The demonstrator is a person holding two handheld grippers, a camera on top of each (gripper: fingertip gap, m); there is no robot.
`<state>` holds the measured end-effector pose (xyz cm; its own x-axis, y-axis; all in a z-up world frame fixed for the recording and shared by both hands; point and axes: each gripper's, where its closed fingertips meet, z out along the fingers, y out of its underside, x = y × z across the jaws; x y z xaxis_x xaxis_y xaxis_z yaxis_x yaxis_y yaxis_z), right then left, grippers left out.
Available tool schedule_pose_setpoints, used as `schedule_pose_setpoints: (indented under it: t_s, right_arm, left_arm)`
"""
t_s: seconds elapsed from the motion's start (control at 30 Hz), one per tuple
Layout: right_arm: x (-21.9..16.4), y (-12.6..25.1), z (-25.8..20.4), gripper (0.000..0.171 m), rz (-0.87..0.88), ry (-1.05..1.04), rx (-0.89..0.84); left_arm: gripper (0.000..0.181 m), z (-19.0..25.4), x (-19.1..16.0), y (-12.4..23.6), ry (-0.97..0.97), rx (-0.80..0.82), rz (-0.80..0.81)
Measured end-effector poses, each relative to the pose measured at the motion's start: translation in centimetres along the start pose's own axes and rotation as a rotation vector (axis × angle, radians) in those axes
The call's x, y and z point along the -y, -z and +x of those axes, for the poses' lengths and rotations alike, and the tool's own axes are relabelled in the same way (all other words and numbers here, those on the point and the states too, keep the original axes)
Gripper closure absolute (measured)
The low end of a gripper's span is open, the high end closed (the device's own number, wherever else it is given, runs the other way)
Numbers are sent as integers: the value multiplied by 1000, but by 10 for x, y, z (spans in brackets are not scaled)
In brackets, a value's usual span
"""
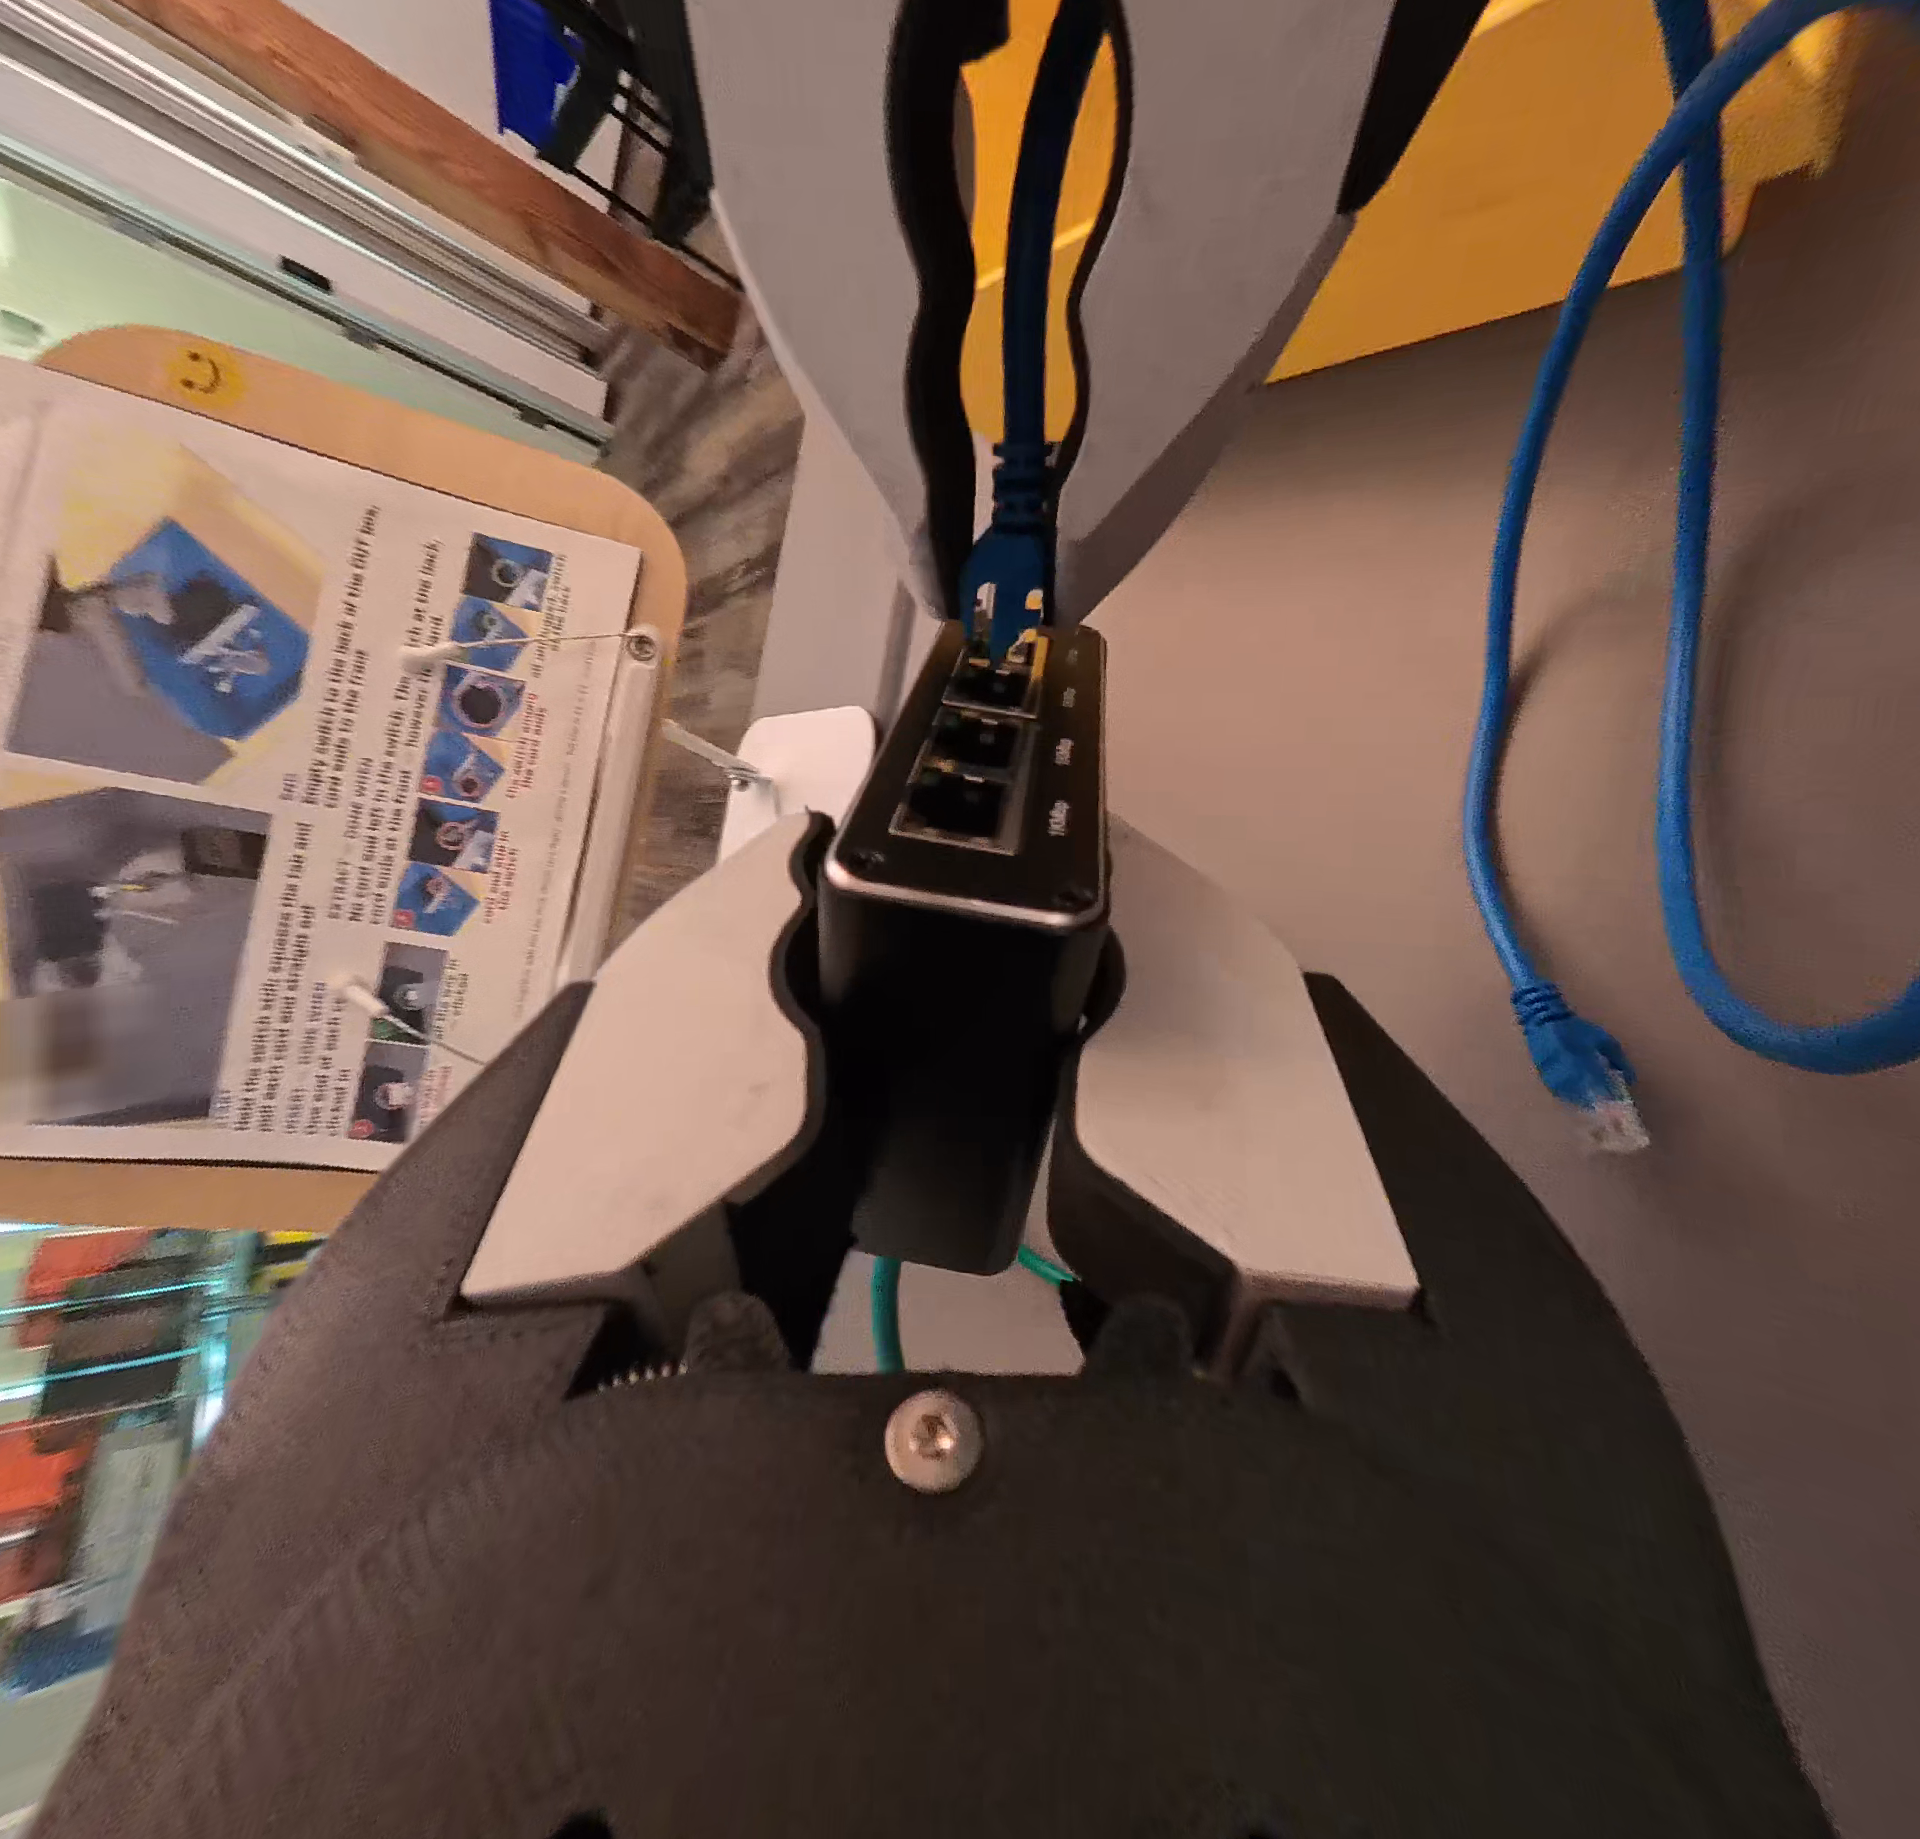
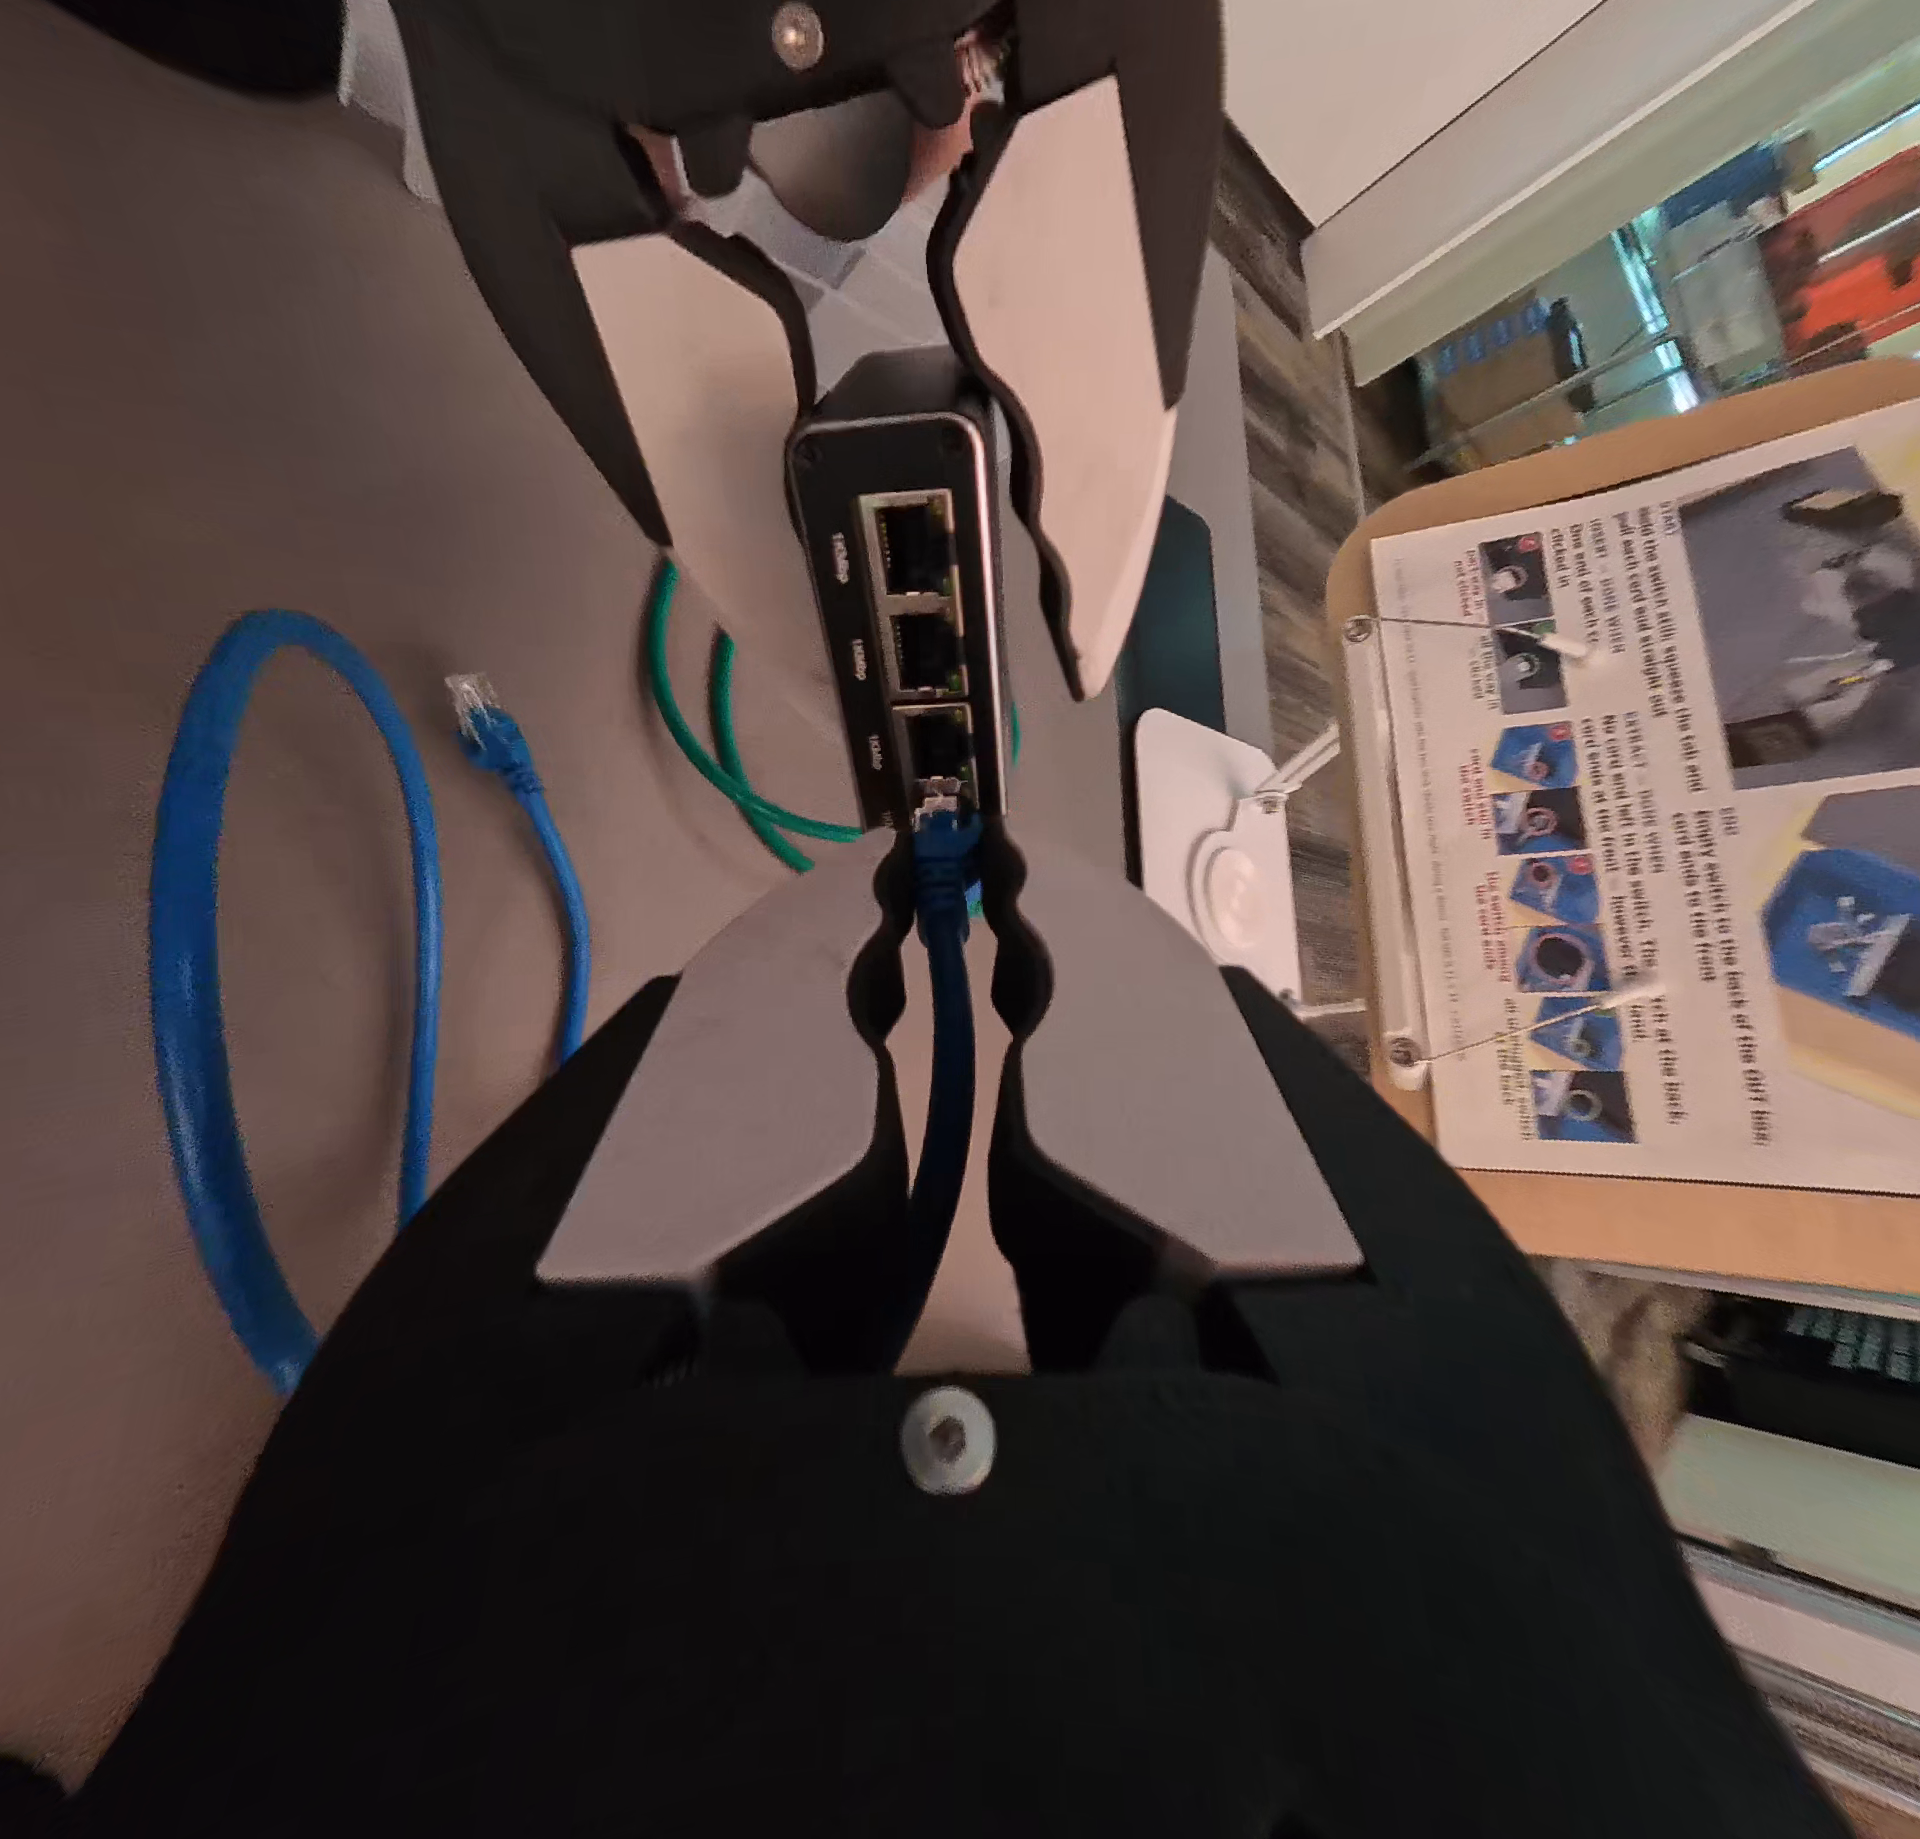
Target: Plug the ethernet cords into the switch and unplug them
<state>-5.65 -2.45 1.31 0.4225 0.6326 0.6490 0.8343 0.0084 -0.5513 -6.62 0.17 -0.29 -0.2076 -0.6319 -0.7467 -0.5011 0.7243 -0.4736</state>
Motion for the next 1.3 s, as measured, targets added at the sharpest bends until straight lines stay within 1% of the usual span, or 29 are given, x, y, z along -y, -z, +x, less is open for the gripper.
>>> schedule_pose_setpoints:
  t_s: [0.13, 0.23, 0.33, 0.4, 0.53, 0.7, 0.83, 0.97, 1.13, 1.3]
  right_arm:
    - [0, -2, 0, 158, -7, 65, -32]
    - [5, 0, 1, 158, 15, 79, -53]
    - [11, 2, 6, 158, 79, 73, -89]
    - [9, 1, 9, 156, 85, 90, -121]
    - [10, -1, 12, 157, 95, 107, -153]
    - [-3, 0, 3, 158, 17, 77, -67]
    - [-11, -3, -11, 158, -13, 46, 46]
    - [-22, -5, -23, 158, -39, 6, 138]
    - [-23, -1, -23, 158, -53, -3, 137]
    - [-25, 4, -27, 158, -104, 10, 145]
  left_arm:
    - [138, 3, -12, -4, -55, -3, -72]
    - [140, -1, -5, 2, -66, 6, -18]
    - [140, -6, -2, 6, -64, 14, -17]
    - [141, -10, -2, 6, -81, 41, -26]
    - [142, -8, 5, 10, -53, 15, 14]
    - [142, 0, 5, 0, -66, -13, -6]
    - [141, 12, 1, -6, -64, -100, -38]
    - [141, 26, -2, -15, -64, -150, -40]
    - [141, 28, -2, -16, -21, -172, -31]
    - [141, 32, 0, -17, -25, -177, -37]
